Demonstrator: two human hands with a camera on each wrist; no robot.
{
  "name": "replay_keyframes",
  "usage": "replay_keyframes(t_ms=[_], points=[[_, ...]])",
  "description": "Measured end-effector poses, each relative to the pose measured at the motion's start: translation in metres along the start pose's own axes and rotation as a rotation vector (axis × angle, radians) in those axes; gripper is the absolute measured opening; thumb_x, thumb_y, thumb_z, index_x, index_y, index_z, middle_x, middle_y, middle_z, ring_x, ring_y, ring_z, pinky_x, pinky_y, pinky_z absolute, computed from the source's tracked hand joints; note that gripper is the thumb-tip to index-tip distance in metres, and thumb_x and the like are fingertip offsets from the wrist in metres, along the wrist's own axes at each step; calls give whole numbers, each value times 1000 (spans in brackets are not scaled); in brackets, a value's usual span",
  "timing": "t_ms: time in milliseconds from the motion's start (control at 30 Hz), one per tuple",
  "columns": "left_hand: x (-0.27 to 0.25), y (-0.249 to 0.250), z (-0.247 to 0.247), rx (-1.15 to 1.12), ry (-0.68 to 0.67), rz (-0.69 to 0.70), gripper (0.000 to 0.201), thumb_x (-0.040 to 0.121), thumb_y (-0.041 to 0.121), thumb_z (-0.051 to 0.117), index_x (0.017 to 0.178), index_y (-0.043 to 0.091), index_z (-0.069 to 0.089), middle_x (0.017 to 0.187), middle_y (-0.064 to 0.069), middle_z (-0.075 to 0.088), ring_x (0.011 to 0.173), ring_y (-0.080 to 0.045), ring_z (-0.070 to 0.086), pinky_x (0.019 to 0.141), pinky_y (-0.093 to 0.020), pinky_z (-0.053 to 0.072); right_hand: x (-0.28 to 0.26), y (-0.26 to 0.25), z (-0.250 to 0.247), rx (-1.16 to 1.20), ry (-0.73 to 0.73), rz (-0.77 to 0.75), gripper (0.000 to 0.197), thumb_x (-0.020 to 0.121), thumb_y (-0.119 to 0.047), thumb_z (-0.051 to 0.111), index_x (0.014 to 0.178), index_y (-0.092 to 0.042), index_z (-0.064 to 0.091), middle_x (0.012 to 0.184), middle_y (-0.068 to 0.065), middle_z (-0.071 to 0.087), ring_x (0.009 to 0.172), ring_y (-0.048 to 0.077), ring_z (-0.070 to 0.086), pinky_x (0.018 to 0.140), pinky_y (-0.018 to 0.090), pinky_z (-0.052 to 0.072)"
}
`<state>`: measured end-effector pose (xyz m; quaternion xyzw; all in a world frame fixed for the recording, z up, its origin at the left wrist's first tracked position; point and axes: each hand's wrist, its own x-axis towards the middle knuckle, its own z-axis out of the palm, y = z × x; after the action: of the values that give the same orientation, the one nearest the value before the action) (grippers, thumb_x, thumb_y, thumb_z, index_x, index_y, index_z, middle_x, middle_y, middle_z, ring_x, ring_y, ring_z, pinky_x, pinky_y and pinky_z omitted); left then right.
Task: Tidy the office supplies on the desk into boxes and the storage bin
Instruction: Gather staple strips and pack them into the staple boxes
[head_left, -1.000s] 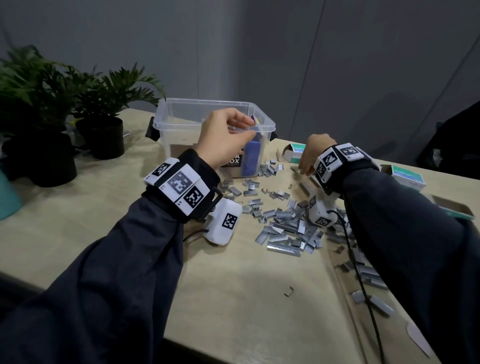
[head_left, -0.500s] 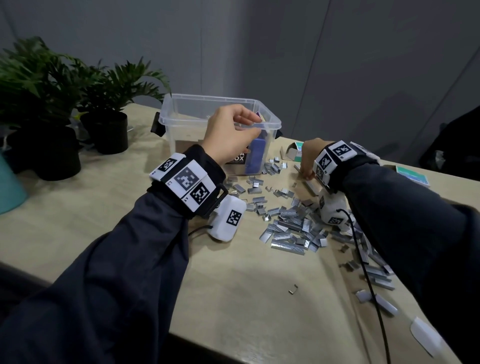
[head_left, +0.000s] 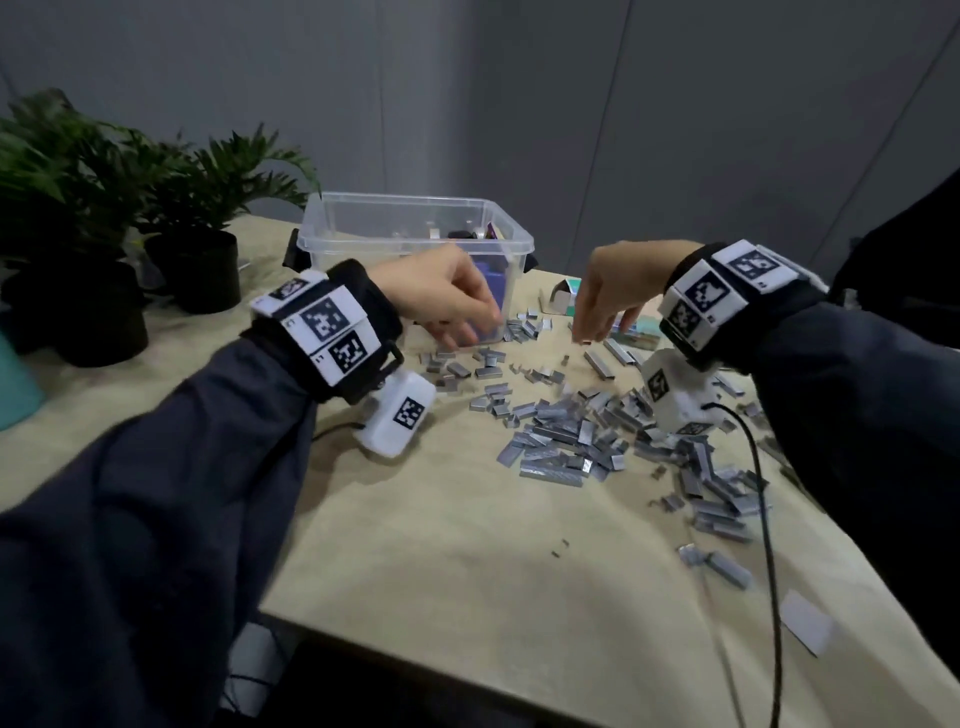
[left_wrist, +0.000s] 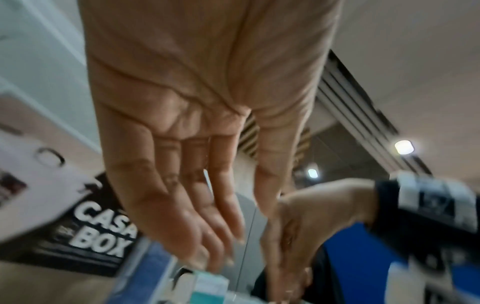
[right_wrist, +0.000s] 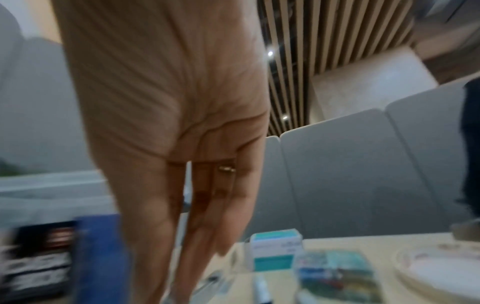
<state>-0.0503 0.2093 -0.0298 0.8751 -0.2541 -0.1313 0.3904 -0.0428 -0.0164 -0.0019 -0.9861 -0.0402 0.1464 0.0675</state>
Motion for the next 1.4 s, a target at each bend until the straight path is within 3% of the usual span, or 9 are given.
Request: replay_keyframes(t_ms=[133,233,400,533,700,900,1067,1233,1400], points=[[-8,6,10,215,-198,-62,23,87,19,71,95,-2,70,77,-4,72,68,-13,67,64,-27,58,-37,-25,19,-22,-289,-173,11,82,-12,77,91,-16,80,85,-2,77,82,5,72,71,21,57],[-12,9,26,309,-237,-111,24,84,24,73,95,3,72,81,-3,73,69,-12,68,62,-25,57,-48,-35,36,-114,-341,-178,16,74,-24,85,87,-17,80,83,-2,77,76,2,69,68,20,54],[-17,18,47,356,-331,-142,25,78,25,79,94,7,74,82,-1,72,65,-9,64,51,-18,49,-59,-42,59,-247,-279,-132,36,59,-43,91,81,-18,79,73,-6,75,63,4,67,59,20,49],[-21,24,65,399,-316,-54,19,68,29,87,74,17,74,56,13,63,53,-4,54,47,-19,44,-58,-34,59,-261,-236,-125,31,65,-33,90,85,-14,76,76,-2,75,59,5,64,57,21,48],[-20,27,81,433,-294,-34,24,64,30,89,77,16,75,46,15,58,41,2,49,41,-14,39,-49,-25,62,-171,-82,-193,13,72,-26,84,77,-23,73,71,-8,71,64,6,62,62,23,48],[-25,33,82,613,-349,105,15,67,24,87,72,15,75,68,4,70,59,-8,58,63,-32,54,-45,-21,65,-295,-44,-191,21,67,-35,86,76,-22,73,75,-3,72,76,19,68,65,28,53],[-34,29,78,835,-362,171,23,69,29,83,72,10,72,61,5,61,49,-5,48,48,-16,37,-43,-1,60,-257,-132,-183,13,70,-34,83,76,-27,74,80,-8,73,82,18,68,79,34,58],[-36,23,73,816,-342,175,23,66,25,83,76,9,70,62,8,60,51,-4,49,45,-11,36,-52,4,62,-133,-120,-218,23,67,-40,86,80,-26,73,79,-9,73,65,7,59,63,23,52],[-40,28,75,908,-360,278,24,67,32,80,78,14,69,70,6,64,56,-3,50,50,-19,38,-55,-9,68,-235,-63,-265,12,73,-28,80,75,-23,69,72,-7,69,67,10,59,65,25,49]])
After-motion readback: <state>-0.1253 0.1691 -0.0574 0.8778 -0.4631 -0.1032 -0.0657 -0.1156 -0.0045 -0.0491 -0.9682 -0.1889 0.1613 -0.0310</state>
